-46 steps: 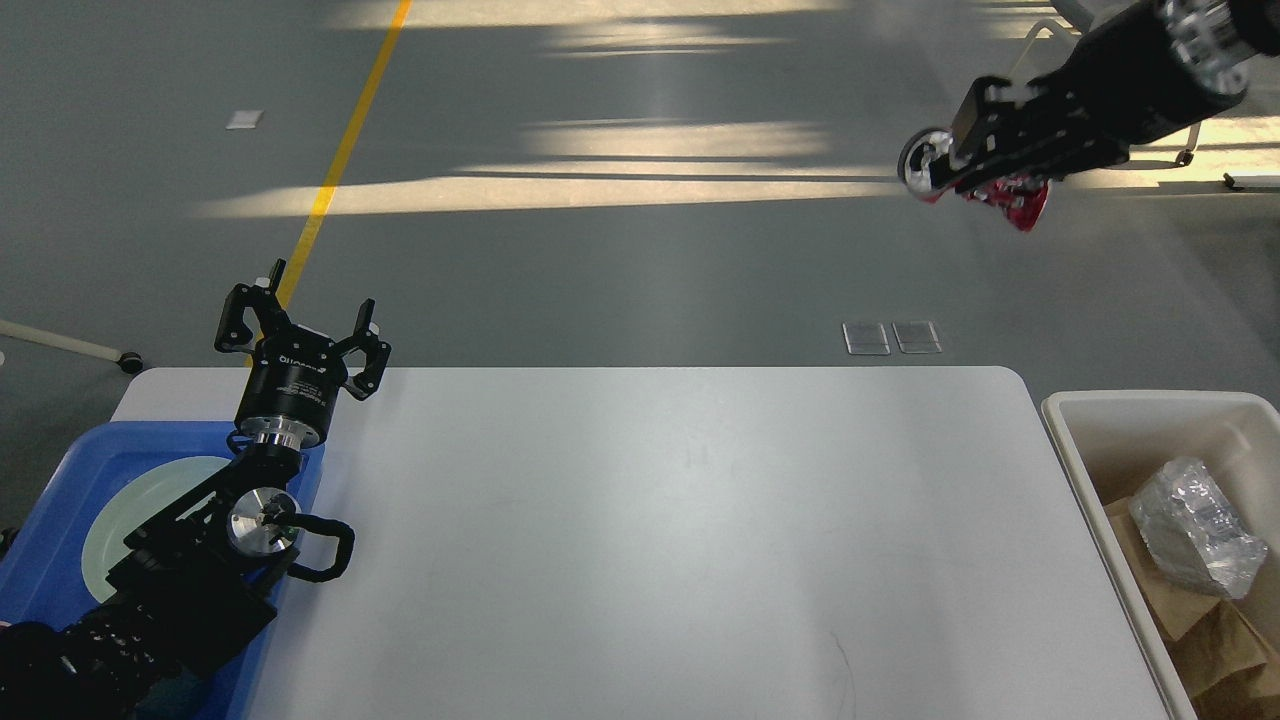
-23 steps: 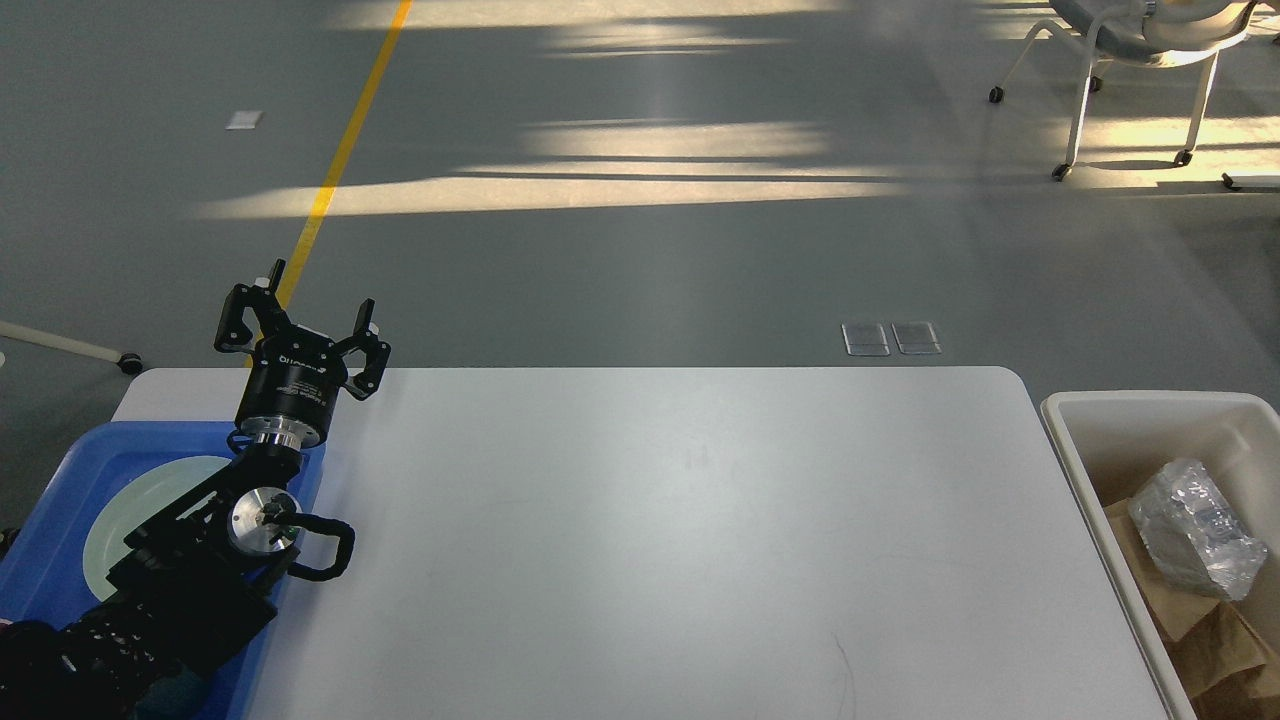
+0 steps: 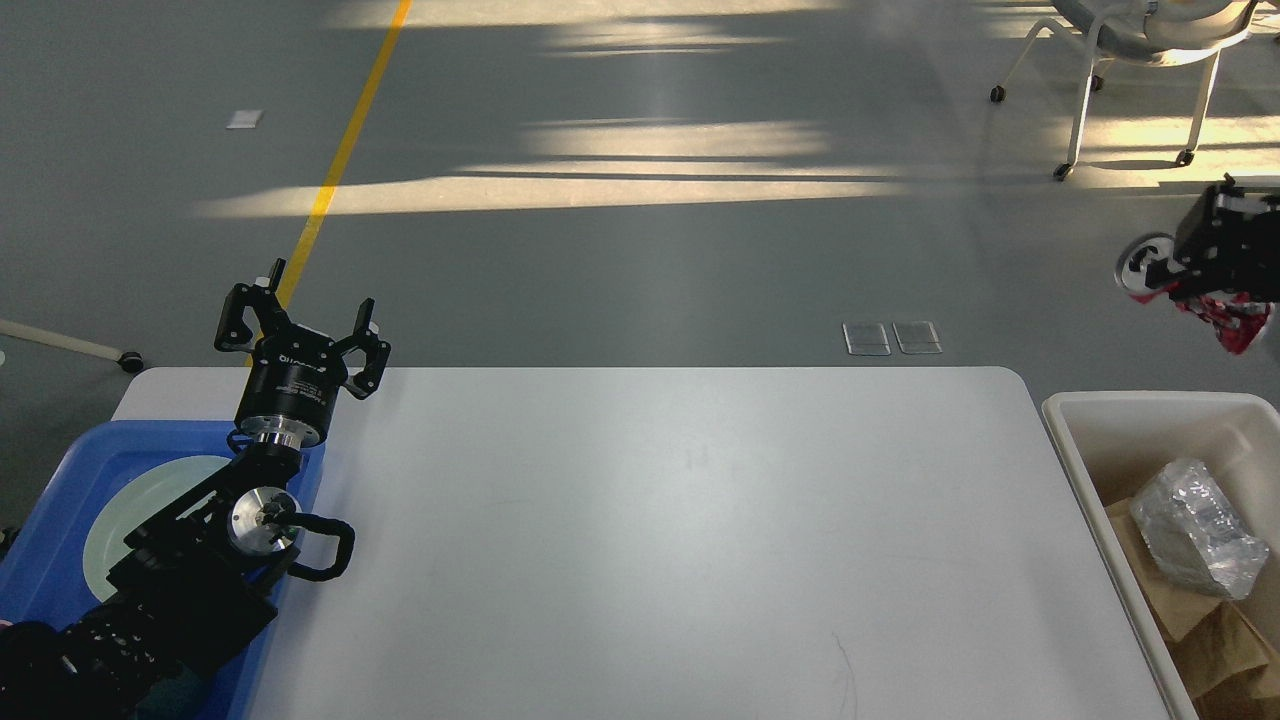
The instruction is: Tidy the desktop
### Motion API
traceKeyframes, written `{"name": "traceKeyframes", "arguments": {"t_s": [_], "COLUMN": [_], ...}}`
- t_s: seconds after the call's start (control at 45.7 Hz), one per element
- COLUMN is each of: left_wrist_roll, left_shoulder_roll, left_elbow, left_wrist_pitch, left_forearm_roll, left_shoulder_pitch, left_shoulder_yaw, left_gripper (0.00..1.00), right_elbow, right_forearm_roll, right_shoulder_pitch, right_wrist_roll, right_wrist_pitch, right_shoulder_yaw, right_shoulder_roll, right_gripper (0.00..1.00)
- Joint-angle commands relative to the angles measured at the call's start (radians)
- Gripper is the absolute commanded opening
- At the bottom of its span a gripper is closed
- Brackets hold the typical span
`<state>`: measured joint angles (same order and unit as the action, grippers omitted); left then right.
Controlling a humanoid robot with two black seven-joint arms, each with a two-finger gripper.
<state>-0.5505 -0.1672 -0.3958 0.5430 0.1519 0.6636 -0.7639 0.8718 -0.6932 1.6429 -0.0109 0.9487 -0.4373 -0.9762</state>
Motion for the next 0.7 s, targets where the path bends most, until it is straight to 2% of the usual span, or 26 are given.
{"name": "traceKeyframes", "arguments": {"t_s": [0.0, 0.109, 0.241, 0.35, 0.415, 0.678], "left_wrist_roll": [0.0, 0.0, 0.0, 0.0, 0.0, 0.001], "left_shoulder_roll": [0.0, 0.0, 0.0, 0.0, 0.0, 0.0], "left_elbow": [0.0, 0.0, 0.0, 0.0, 0.0, 0.0], "left_wrist_pitch": [0.0, 0.0, 0.0, 0.0, 0.0, 0.0], "left_forearm_roll": [0.0, 0.0, 0.0, 0.0, 0.0, 0.0], "left_shoulder_pitch": [0.001, -0.001, -0.001, 0.001, -0.001, -0.001], "left_shoulder_yaw": [0.0, 0.0, 0.0, 0.0, 0.0, 0.0], "left_gripper": [0.96, 0.96, 0.96, 0.96, 0.96, 0.96], "right_elbow": [-0.048, -0.089, -0.14, -0.174, -0.194, -0.22], "right_forearm_roll": [-0.006, -0.006, 0.001, 0.007, 0.007, 0.009], "right_shoulder_pitch": [-0.158, -0.281, -0.391, -0.437, -0.466, -0.492], "right_wrist_roll": [0.0, 0.0, 0.0, 0.0, 0.0, 0.0], "right_wrist_pitch": [-0.086, -0.191, -0.301, -0.353, -0.367, -0.369], "right_shoulder_yaw": [-0.001, 0.0, 0.002, 0.0, -0.001, 0.0], "right_shoulder_roll": [0.002, 0.013, 0.053, 0.096, 0.113, 0.142], "right_gripper": [0.26, 0.31, 0.48, 0.69, 1.0, 1.0]}}
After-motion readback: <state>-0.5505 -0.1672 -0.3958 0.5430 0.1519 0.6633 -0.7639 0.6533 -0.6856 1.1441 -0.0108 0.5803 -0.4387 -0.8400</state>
